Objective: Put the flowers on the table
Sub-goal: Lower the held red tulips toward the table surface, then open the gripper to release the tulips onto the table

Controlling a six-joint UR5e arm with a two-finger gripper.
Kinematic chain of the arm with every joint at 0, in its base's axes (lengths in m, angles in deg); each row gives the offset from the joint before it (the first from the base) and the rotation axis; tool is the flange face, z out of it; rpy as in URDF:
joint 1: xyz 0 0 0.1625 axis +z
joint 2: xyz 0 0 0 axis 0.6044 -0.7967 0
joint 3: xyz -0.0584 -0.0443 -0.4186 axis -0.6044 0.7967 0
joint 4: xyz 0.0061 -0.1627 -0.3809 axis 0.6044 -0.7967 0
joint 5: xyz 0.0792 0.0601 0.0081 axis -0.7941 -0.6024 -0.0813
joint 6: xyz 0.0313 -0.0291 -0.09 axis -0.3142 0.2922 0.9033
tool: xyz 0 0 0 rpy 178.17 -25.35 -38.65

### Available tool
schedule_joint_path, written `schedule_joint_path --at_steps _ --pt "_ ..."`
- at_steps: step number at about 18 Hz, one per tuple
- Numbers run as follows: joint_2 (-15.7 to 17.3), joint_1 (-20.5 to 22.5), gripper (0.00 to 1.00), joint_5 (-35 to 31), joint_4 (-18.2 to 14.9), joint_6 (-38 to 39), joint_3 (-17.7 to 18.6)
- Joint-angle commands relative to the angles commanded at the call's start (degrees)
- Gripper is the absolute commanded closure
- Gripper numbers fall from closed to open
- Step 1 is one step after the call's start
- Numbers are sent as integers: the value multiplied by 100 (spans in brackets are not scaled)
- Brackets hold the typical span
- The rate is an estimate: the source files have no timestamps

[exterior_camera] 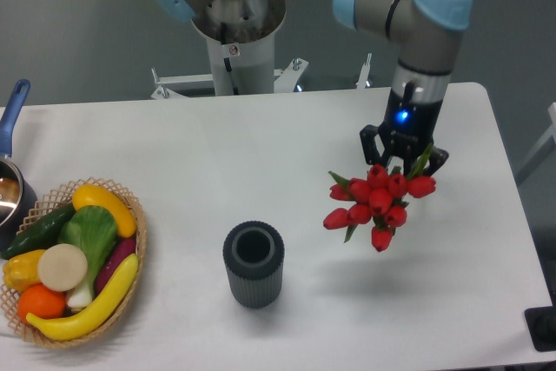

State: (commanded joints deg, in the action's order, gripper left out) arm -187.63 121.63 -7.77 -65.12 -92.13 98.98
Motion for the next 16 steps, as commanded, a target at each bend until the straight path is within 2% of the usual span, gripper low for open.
schedule_joint_path --at_steps 3,9,12,14,15,16 --pt "-316 0 60 -158 0 -9 -193" --pt "-975 -272 59 -378 26 9 -658" --pt "-1065 -299 58 -528 18 9 -809" --pt "-1082 -299 49 -528 26 0 -817" --pt "-1073 -299 40 -528 35 -9 -826" --pt "-1065 -290 22 -528 44 -9 -835"
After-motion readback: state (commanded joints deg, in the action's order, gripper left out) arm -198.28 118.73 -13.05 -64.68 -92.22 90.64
